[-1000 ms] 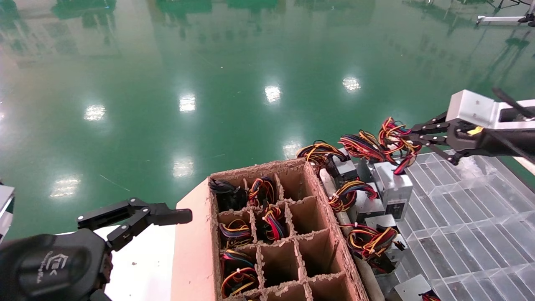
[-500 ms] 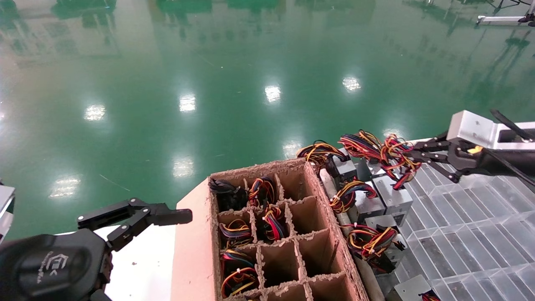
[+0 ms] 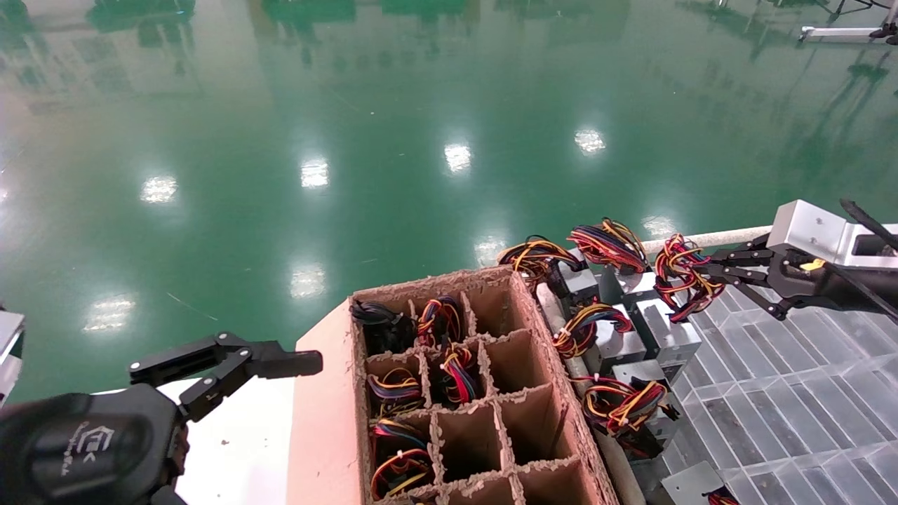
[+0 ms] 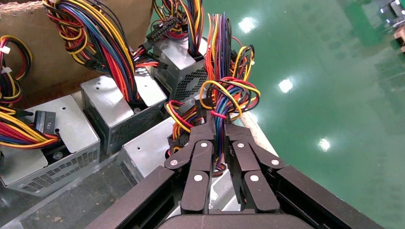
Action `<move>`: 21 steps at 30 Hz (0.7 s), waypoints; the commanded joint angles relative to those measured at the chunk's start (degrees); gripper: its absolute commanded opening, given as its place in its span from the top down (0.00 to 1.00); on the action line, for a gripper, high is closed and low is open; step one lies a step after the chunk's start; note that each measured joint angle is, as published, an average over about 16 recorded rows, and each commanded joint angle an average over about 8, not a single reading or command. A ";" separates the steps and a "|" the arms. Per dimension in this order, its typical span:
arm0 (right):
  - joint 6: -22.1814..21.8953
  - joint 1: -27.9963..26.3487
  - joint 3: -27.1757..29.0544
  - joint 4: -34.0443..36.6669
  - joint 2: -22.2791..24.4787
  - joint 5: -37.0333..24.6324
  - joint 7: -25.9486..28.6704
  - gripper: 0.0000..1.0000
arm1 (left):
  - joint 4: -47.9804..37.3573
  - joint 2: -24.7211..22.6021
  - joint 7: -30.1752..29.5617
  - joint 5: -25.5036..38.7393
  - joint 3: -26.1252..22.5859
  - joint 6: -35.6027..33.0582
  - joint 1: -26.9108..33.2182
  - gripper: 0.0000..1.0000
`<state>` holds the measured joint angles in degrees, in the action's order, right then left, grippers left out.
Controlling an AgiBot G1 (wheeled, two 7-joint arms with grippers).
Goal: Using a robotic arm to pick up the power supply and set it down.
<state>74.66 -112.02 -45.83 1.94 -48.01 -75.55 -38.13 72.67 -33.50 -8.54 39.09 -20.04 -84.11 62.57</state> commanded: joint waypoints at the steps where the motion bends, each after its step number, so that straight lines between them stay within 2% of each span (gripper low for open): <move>1: -0.11 0.11 0.06 0.00 0.05 0.10 -0.02 0.00 | 0.00 0.00 0.00 0.00 0.00 0.00 0.00 0.00; 13: 0.61 -0.27 0.25 0.08 -0.01 0.37 0.32 0.00 | 0.00 0.00 0.00 0.00 0.00 0.00 0.00 0.00; 21: 6.85 -0.91 3.83 2.04 1.07 5.23 4.34 0.00 | -0.02 0.00 0.01 -0.01 0.00 0.00 0.00 0.00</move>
<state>80.47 -112.68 -42.42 3.48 -47.08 -70.91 -34.39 72.65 -33.49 -8.54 39.08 -20.05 -84.11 62.57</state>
